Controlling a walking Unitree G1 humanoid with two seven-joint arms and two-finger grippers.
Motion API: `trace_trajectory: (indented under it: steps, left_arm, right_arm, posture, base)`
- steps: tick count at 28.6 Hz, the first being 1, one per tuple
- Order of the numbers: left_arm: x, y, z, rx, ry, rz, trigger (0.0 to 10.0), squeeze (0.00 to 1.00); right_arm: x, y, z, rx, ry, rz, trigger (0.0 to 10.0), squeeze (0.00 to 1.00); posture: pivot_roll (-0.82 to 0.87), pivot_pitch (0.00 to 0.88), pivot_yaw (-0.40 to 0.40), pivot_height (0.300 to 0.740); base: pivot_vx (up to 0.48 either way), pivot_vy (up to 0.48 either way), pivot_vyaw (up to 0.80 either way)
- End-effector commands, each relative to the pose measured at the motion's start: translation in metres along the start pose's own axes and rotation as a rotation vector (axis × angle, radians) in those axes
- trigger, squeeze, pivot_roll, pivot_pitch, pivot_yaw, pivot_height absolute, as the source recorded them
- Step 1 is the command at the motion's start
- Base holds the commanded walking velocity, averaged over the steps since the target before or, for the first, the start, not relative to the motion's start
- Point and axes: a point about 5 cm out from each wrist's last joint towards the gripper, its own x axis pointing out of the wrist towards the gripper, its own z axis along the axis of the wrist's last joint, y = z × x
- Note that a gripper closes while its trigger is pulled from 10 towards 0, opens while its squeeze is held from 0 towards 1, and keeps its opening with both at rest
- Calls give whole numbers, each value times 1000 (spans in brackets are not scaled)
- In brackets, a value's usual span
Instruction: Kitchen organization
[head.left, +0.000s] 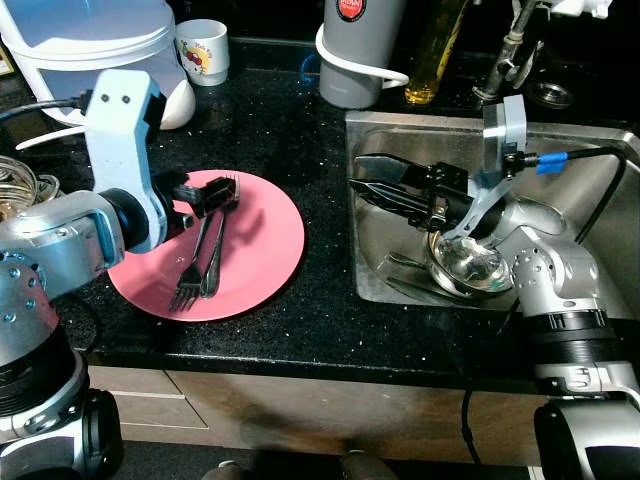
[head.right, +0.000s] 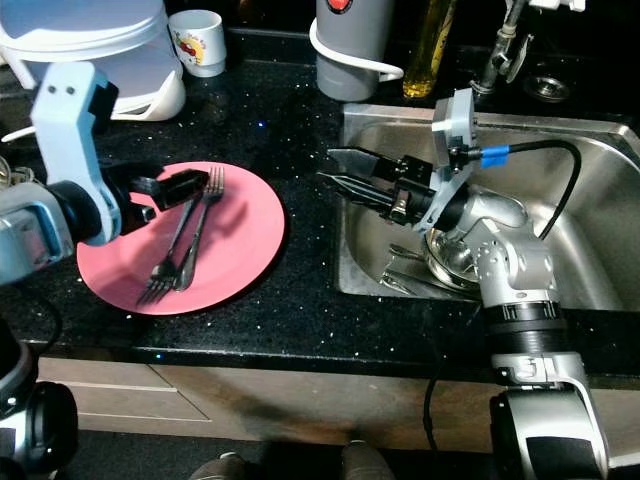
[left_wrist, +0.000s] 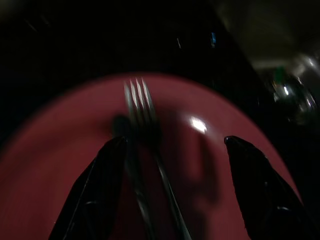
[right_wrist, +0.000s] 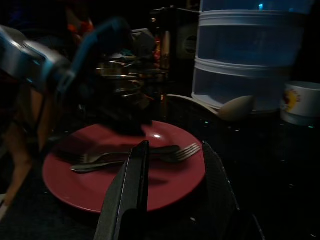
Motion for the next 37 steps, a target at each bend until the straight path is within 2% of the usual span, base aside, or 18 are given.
trace_trajectory:
  steps: [1,4,6,9,20,29,37]
  left_arm:
    - [3,-3,-9,-1,69,-42,10000,0]
    - [5,-2,-12,-9,104,-58,10000,0]
    - [5,-1,-11,-9,108,-53,10000,0]
    - [5,0,-11,-9,108,-45,10000,0]
    - [7,8,-28,-29,202,-10,10000,0]
    - [14,-2,-17,-25,164,-28,10000,0]
    - [17,-4,-19,-45,181,-50,10000,0]
  right_arm:
    - [0,5,-1,24,-13,28,10000,0]
    - [-1,11,-1,42,-5,71,10000,0]
    - [-3,19,-2,75,2,130,10000,0]
    - [-4,23,-3,79,12,156,10000,0]
    - [1,27,0,93,-3,165,10000,0]
    - [1,29,0,86,2,157,10000,0]
    - [2,26,-4,68,45,125,10000,0]
  posture:
    - [84,112,-41,740]
    - [80,116,-38,740]
    - [80,117,-37,740]
    - [80,120,-35,740]
    - [83,120,-33,740]
    - [76,118,-30,740]
    - [72,118,-29,740]
  base:
    - [0,0,0]
    - [0,0,0]
    - [0,0,0]
    - [0,0,0]
    - [0,0,0]
    - [0,0,0]
    - [0,0,0]
